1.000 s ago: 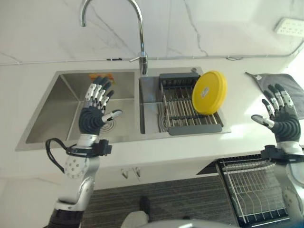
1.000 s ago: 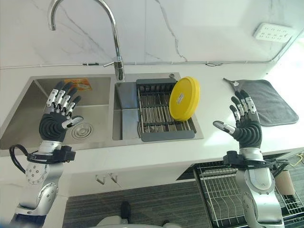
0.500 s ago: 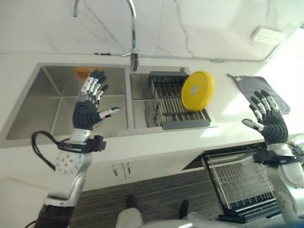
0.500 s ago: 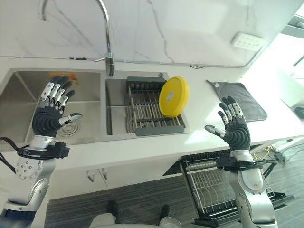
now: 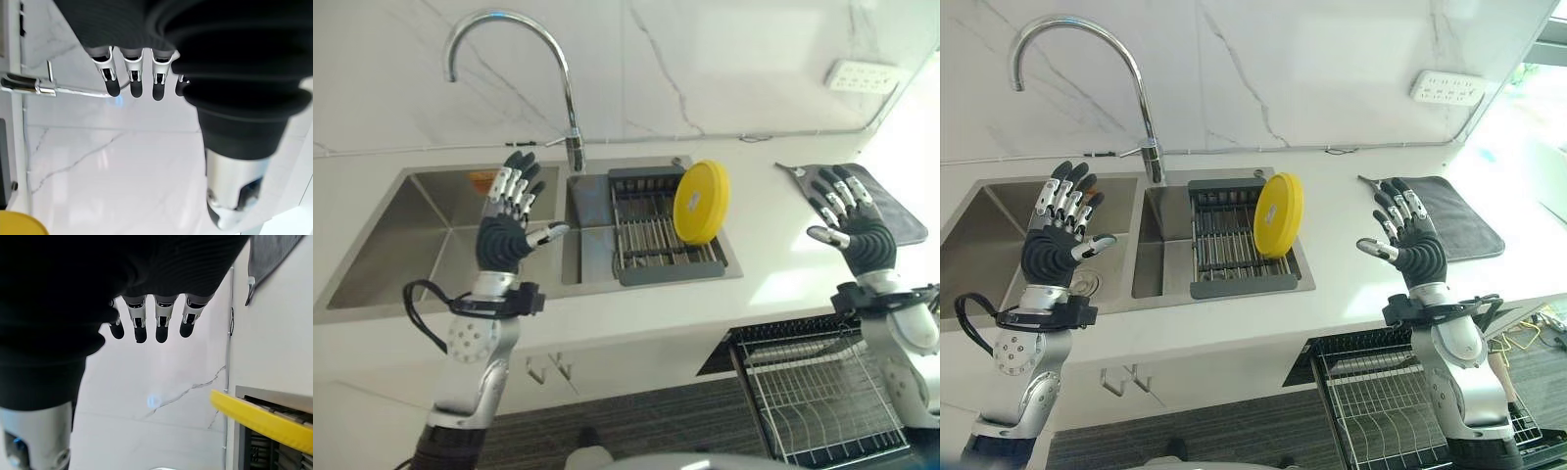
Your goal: Place the dishes in the dishwasher.
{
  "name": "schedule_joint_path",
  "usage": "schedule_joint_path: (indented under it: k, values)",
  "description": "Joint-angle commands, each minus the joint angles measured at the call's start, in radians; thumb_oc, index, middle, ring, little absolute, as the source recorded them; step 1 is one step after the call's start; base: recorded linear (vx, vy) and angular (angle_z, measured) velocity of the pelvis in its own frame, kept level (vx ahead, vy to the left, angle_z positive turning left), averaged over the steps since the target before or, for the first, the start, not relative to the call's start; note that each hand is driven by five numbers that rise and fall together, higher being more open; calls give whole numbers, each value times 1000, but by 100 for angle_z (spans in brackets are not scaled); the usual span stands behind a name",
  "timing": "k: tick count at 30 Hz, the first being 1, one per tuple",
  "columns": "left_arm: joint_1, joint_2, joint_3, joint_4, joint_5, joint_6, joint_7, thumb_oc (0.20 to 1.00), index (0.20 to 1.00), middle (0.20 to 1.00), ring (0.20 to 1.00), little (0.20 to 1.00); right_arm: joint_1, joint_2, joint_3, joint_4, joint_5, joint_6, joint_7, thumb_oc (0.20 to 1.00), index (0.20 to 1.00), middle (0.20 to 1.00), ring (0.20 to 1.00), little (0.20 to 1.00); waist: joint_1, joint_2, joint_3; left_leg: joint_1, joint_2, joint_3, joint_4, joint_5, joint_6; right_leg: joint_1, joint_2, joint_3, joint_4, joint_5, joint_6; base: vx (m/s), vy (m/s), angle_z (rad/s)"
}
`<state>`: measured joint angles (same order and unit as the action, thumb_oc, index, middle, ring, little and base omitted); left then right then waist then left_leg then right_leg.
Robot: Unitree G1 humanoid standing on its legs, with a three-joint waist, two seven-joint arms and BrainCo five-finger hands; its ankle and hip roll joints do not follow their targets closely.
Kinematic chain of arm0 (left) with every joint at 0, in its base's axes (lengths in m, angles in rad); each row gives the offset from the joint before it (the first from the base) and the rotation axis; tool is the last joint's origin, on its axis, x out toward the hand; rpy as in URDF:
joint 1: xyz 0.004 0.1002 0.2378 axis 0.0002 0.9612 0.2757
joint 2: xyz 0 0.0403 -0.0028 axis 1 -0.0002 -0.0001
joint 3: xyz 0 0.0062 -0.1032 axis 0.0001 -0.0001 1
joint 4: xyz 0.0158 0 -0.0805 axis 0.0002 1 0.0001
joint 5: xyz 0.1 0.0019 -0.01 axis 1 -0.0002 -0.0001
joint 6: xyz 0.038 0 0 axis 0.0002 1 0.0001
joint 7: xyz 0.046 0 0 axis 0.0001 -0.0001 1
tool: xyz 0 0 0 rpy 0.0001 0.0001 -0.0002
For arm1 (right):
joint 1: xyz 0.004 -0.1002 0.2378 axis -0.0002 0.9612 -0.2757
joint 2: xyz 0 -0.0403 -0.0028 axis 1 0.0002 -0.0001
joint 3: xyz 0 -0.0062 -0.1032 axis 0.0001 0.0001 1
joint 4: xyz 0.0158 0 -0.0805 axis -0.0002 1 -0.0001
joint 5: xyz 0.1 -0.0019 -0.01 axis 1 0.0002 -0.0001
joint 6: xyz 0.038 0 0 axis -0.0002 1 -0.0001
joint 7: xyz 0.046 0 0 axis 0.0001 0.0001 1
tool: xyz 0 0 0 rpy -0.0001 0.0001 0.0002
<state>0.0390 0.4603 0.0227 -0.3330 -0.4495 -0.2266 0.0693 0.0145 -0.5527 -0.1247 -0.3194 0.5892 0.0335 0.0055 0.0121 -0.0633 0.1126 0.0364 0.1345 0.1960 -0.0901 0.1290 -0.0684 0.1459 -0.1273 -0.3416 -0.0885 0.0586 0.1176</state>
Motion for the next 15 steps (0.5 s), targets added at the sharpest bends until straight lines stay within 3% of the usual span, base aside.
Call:
schedule_joint_path:
  k: [1,10,15]
  values:
    - [-55,41,-14,7,33,-27,-21,1000,1000,1000,1000,1000,-91,-18,-26,14,29,-33,16,1000,1000,1000,1000,1000,16,14,-11,82,-14,9,3,-142,-1,-5,-4,-9,1,-14,14,73,-45,14]
    - [-56,74,-26,33,36,-4,-65,1000,1000,1000,1000,1000,-171,-8,11,157,160,18,-36,1000,1000,1000,1000,1000,69,14,9,66,-16,-28,3,-133,-8,-1,-3,-48,1,-16,13,42,-80,15]
    - [-117,126,-66,49,20,-19,-51,1000,1000,1000,1000,1000,-274,-3,74,268,166,-8,-95,1000,1000,1000,1000,1000,98,28,52,20,-18,-56,3,-118,-9,-33,-5,-62,1,-9,10,-86,-71,21]
